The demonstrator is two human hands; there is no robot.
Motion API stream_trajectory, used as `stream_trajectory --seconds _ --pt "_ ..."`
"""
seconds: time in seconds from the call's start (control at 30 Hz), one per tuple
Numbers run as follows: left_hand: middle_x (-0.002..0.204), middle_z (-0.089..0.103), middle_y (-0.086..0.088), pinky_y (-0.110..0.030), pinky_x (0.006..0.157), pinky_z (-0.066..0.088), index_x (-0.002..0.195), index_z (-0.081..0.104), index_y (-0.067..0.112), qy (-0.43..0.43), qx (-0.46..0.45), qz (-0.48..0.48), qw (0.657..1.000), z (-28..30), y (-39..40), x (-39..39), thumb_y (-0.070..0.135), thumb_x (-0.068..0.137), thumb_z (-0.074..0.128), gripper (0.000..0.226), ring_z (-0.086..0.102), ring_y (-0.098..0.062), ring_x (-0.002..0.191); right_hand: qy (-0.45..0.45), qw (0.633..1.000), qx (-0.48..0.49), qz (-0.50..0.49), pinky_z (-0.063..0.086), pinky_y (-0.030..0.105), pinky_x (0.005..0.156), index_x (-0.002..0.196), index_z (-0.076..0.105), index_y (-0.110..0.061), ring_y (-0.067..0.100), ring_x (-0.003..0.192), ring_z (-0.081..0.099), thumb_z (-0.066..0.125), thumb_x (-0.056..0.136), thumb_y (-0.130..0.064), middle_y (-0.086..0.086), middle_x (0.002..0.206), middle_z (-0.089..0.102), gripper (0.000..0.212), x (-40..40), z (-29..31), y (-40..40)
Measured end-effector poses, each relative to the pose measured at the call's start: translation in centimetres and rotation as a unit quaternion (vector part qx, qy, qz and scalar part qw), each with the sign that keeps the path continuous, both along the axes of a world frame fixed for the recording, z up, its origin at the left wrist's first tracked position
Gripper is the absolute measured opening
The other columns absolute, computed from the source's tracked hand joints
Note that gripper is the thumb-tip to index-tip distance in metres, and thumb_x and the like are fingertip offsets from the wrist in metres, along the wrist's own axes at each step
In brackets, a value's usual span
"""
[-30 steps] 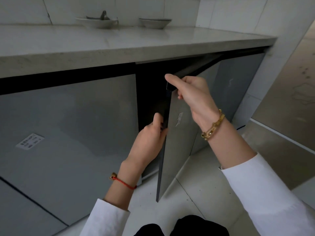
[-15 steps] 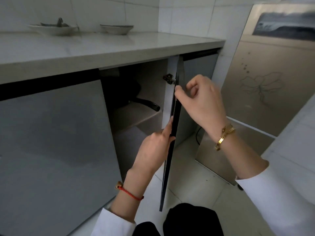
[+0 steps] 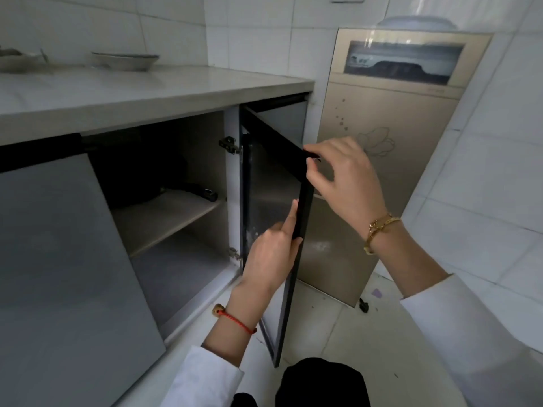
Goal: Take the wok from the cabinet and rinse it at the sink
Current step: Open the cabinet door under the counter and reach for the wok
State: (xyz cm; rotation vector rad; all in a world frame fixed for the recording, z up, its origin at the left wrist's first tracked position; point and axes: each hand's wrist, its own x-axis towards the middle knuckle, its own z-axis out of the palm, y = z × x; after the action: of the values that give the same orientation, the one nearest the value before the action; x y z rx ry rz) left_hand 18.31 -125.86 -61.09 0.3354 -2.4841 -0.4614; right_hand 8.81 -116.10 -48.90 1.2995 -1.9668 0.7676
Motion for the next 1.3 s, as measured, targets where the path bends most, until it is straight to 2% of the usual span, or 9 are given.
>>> stream_trajectory --seconds 0.17,0.33,0.47,0.63,0.7,0.77,0.87,1.07,1.3 --pt "0.115 0.06 -0.011 -0.043 0.076 0.055 0.155 -0.006 0.02 -0.024 -0.01 -0.047 0.999 -0.1 1.8 -4.2 0.025 0.099 0.048 0.078 0.064 -0.026 0.089 0.028 1.0 -0.004 -0.011 0.045 0.032 0.09 0.112 0.068 -0.005 0.024 0.101 0.057 0.054 0.093 -0.013 0.008 0.102 0.069 0.025 -4.6 -0.2 2.2" --pt "0.132 0.05 -0.012 -0.045 0.082 0.054 0.155 -0.007 0.02 -0.034 0.017 -0.094 0.995 -0.5 3.0 -8.8 0.028 0.099 0.047 0.078 0.059 -0.03 0.104 0.054 0.998 -0.008 -0.036 0.043 0.032 0.09 0.114 0.067 -0.006 0.026 0.1 0.056 0.051 0.095 -0.01 0.008 0.102 0.07 0.026 -9.5 -0.7 3.5" --pt "0.135 0.042 -0.01 -0.038 0.093 0.051 0.156 -0.003 0.018 -0.019 0.004 -0.095 0.995 -0.7 3.6 -12.8 0.025 0.099 0.049 0.077 0.044 -0.024 0.12 0.051 0.997 -0.023 -0.046 0.046 0.036 0.088 0.118 0.066 -0.008 0.026 0.1 0.055 0.051 0.097 -0.014 0.007 0.102 0.07 0.027 -13.4 -1.3 4.1" --pt "0.156 0.013 -0.013 -0.044 0.106 0.043 0.156 0.004 0.023 -0.036 -0.008 -0.064 0.997 -0.6 3.7 -16.7 0.025 0.097 0.052 0.076 0.023 -0.03 0.139 0.026 0.998 -0.015 -0.061 0.041 0.029 0.088 0.124 0.064 -0.014 0.023 0.1 0.054 0.056 0.095 -0.021 0.003 0.104 0.07 0.031 -17.4 -1.4 4.4" --pt "0.161 -0.006 -0.01 -0.048 0.111 0.037 0.155 0.001 0.027 -0.052 -0.029 -0.051 0.997 -0.7 3.4 -17.9 0.025 0.096 0.054 0.079 0.011 -0.033 0.145 0.028 0.997 -0.002 -0.071 0.042 0.033 0.091 0.126 0.063 -0.014 0.025 0.103 0.054 0.057 0.094 -0.021 0.004 0.107 0.07 0.033 -18.7 -1.3 4.5" --pt "0.161 -0.02 -0.005 -0.053 0.115 0.025 0.155 -0.004 0.03 -0.07 -0.048 -0.05 0.995 -0.9 3.1 -18.9 0.025 0.096 0.054 0.083 -0.003 -0.034 0.149 0.027 0.996 0.023 -0.087 0.043 0.041 0.094 0.13 0.059 -0.014 0.027 0.109 0.051 0.059 0.093 -0.02 0.004 0.115 0.068 0.037 -19.9 -1.2 4.5" --pt "0.159 -0.029 0.001 -0.057 0.117 0.012 0.153 -0.014 0.031 -0.099 -0.066 -0.063 0.991 -1.4 2.6 -20.3 0.026 0.098 0.05 0.085 -0.019 -0.028 0.148 0.02 0.992 0.044 -0.116 0.041 0.047 0.1 0.135 0.054 -0.014 0.03 0.119 0.047 0.06 0.092 -0.017 0.004 0.131 0.062 0.043 -21.2 -1.4 4.2" --pt "0.151 -0.038 0.006 -0.059 0.117 0.004 0.152 -0.02 0.026 -0.115 -0.064 -0.064 0.989 -2.7 2.1 -23.0 0.032 0.1 0.043 0.082 -0.021 -0.025 0.148 0.038 0.989 0.041 -0.139 0.039 0.052 0.103 0.137 0.053 -0.012 0.036 0.128 0.044 0.059 0.093 -0.014 0.004 0.142 0.054 0.045 -22.8 -1.7 3.6" --pt "0.154 -0.034 0.004 -0.058 0.118 0.007 0.153 -0.018 0.022 -0.113 -0.045 -0.069 0.99 -3.9 2.2 -24.5 0.033 0.1 0.043 0.082 -0.016 -0.024 0.149 0.029 0.987 0.054 -0.148 0.034 0.05 0.109 0.141 0.048 -0.014 0.032 0.136 0.038 0.056 0.095 -0.016 0.002 0.145 0.05 0.048 -24.2 -1.7 3.3"
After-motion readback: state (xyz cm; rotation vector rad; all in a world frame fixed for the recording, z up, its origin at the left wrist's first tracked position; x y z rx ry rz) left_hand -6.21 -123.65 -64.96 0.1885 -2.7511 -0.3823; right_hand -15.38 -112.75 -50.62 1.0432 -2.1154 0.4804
